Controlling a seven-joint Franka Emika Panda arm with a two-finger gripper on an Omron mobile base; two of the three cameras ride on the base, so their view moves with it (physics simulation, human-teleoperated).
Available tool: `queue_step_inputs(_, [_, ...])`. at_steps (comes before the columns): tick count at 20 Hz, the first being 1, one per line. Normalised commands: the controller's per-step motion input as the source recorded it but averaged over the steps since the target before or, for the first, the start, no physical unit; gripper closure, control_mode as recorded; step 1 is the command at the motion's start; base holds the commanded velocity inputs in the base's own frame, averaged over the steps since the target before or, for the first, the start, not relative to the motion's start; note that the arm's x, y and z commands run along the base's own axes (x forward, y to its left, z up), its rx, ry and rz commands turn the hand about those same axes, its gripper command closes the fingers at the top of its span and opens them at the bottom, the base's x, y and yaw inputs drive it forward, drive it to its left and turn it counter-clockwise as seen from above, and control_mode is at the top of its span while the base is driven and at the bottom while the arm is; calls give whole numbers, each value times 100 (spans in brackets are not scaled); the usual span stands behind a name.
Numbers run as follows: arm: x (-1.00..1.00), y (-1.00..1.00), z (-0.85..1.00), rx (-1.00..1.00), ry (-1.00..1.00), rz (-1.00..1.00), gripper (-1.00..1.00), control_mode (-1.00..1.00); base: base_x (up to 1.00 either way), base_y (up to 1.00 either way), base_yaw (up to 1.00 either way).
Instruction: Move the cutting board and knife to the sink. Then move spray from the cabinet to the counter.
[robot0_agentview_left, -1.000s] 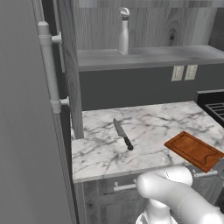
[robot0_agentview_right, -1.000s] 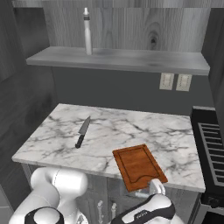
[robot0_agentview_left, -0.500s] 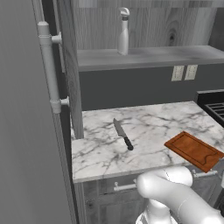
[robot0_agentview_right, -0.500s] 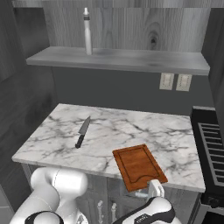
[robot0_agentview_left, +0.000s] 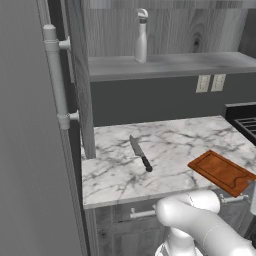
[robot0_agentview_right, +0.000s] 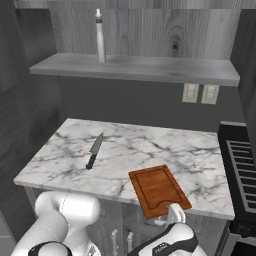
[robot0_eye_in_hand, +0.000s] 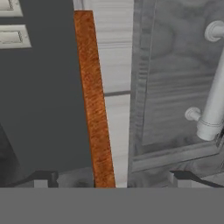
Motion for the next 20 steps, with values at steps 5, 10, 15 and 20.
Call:
queue_step_inputs(5, [1, 12, 0, 0, 0, 0, -100, -100, 0, 0, 0])
queue_step_inputs(10, [3, 13, 0, 0, 0, 0, -100, -100, 0, 0, 0])
queue_step_inputs(15, [6, 10, 0, 0, 0, 0, -100, -100, 0, 0, 0])
queue_step_inputs(20, [10, 9, 0, 0, 0, 0, -100, -100, 0, 0, 0])
